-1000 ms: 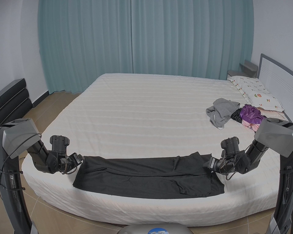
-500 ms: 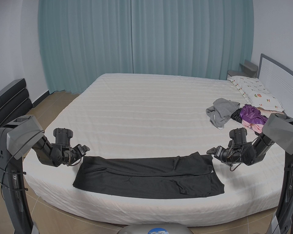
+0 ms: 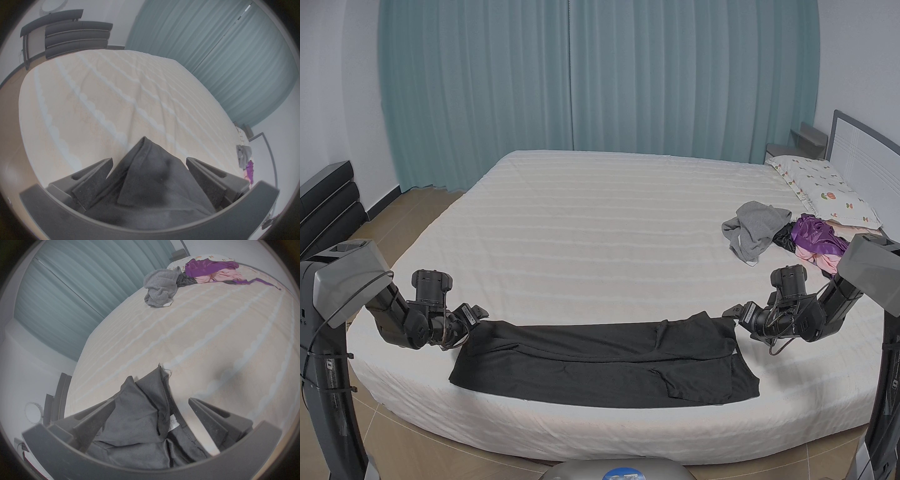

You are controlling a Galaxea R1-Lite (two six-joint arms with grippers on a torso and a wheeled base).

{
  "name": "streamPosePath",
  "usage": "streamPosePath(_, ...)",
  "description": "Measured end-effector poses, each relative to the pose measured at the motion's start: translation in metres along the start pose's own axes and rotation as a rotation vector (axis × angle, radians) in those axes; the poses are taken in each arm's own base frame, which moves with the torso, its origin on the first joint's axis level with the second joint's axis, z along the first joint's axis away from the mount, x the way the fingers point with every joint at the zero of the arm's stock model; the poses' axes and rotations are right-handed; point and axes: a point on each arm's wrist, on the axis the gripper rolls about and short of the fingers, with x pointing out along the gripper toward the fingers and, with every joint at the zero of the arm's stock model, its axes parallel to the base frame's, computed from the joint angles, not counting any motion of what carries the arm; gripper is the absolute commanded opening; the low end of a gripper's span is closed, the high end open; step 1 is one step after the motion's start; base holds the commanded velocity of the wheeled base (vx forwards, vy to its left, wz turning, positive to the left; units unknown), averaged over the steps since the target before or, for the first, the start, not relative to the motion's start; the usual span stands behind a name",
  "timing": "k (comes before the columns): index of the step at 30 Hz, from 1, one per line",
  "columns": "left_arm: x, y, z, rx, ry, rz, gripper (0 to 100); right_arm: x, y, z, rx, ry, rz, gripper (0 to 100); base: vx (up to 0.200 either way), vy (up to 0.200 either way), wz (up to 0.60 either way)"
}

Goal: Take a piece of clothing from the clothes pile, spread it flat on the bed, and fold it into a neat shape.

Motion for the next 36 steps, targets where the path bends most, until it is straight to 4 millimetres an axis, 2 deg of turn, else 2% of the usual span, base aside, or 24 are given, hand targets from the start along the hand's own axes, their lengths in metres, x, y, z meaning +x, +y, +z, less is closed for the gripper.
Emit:
streamPosePath(6, -0.025, -0.002, -0.003, -0.084, 0.043, -0.054, 100, -0.011, -0.002, -0.005, 0.032, 0.035, 0.021, 100, 0.0, 0.0, 0.0)
streamPosePath(11, -0.034, -0.001, -0.009, -0.093, 0.065, -0.055, 100, -0.019, -0.003, -0.008, 0.039, 0.048, 0.027, 100, 0.0, 0.0, 0.0)
streamPosePath(21, -0.024, -0.005, -0.028, -0.053, 0.075, -0.033, 100, -0.027, -0.004, -0.012, 0.037, 0.055, 0.026, 100, 0.0, 0.0, 0.0)
streamPosePath(34, -0.013, -0.003, -0.034, -0.047, 0.071, -0.012, 100, -0.028, -0.002, -0.013, 0.034, 0.057, 0.028, 100, 0.0, 0.0, 0.0)
streamPosePath(35, -0.013, -0.002, -0.034, -0.048, 0.072, -0.009, 0, -0.028, -0.002, -0.013, 0.033, 0.058, 0.029, 100, 0.0, 0.0, 0.0)
streamPosePath(36, -0.013, -0.002, -0.033, -0.049, 0.072, -0.008, 0, -0.028, -0.002, -0.013, 0.032, 0.059, 0.029, 100, 0.0, 0.0, 0.0)
